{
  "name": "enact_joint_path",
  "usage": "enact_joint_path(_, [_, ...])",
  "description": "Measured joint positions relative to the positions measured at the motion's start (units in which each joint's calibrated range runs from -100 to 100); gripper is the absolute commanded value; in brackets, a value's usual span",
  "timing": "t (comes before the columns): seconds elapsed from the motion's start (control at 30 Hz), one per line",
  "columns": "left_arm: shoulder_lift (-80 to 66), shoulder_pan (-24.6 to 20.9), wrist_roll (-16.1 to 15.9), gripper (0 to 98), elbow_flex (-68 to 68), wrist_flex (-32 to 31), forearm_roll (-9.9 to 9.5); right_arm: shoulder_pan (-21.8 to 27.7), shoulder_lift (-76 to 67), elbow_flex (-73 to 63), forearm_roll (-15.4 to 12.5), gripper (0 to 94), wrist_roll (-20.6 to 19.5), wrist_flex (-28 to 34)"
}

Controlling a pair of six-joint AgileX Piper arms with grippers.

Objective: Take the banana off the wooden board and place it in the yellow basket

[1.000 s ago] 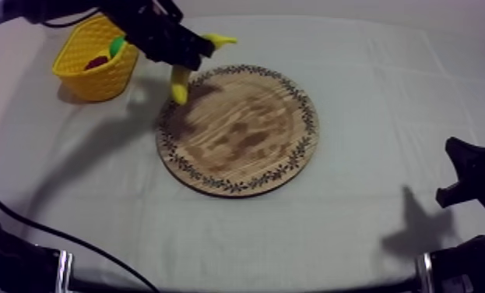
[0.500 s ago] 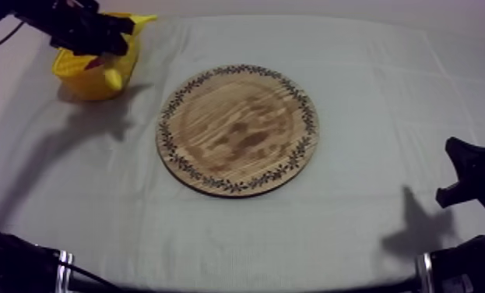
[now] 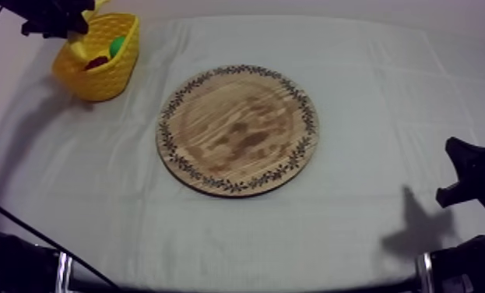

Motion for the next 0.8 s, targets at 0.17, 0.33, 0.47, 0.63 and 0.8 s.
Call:
enact_joint_path(0.17, [5.59, -1.24, -0.51, 22.7, -3.84, -0.11, 0.05, 0.0, 0.0, 0.0, 0.0, 0.3, 0.03, 0.0])
enact_joint_path(0.33, [11.6, -2.09, -0.89, 22.9, -7.39, -0.05, 0.17, 0.0, 0.0, 0.0, 0.0, 0.3, 0.03, 0.0])
enact_joint_path(0.47, [15.48, -2.45, -0.93, 23.4, -9.32, -0.51, 0.31, 0.0, 0.0, 0.0, 0.0, 0.3, 0.03, 0.0])
enact_joint_path(0.63, [18.93, -3.37, -1.97, 24.1, -11.09, -1.03, 1.61, 0.0, 0.0, 0.0, 0.0, 0.3, 0.03, 0.0])
enact_joint_path(0.8, [20.66, -3.84, -2.5, 25.3, -11.82, -2.59, 2.25, 0.0, 0.0, 0.0, 0.0, 0.3, 0.03, 0.0])
